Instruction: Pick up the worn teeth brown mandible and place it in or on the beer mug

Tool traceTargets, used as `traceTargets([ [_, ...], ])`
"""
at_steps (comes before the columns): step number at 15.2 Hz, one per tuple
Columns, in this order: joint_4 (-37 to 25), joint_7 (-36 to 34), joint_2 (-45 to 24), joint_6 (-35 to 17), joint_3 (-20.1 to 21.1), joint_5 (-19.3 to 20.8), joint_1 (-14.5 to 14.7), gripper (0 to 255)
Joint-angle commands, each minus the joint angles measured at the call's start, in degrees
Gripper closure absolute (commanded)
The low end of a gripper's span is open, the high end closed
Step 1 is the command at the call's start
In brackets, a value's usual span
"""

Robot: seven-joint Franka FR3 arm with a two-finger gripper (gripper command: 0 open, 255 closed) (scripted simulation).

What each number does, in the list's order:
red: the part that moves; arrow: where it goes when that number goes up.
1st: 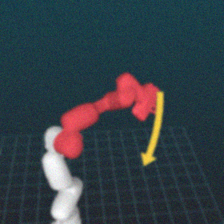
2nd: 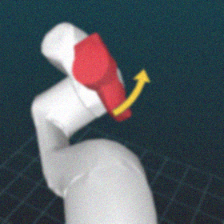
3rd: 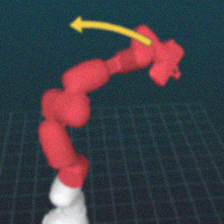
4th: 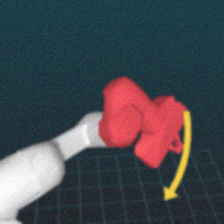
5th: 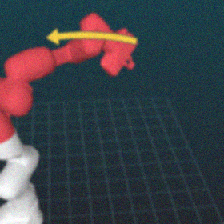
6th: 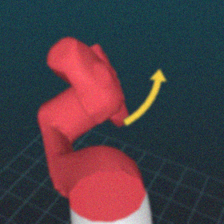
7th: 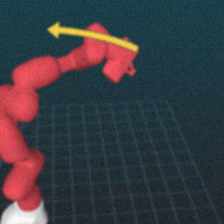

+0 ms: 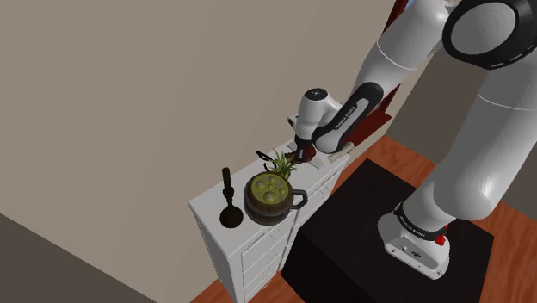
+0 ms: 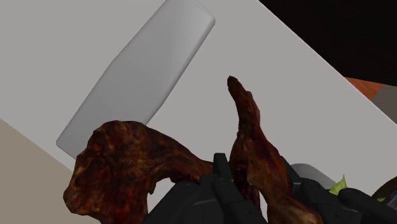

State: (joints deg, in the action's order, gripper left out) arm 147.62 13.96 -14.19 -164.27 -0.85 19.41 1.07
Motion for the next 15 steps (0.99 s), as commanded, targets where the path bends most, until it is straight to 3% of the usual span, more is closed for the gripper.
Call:
traceTargets([
  [1,0.4,1.1,2.0,1.6,0.7,-1.1,-0.6,255],
  [15,1.1,7.1,14.2,12.9,3.0,-8.0,-1.4,255],
])
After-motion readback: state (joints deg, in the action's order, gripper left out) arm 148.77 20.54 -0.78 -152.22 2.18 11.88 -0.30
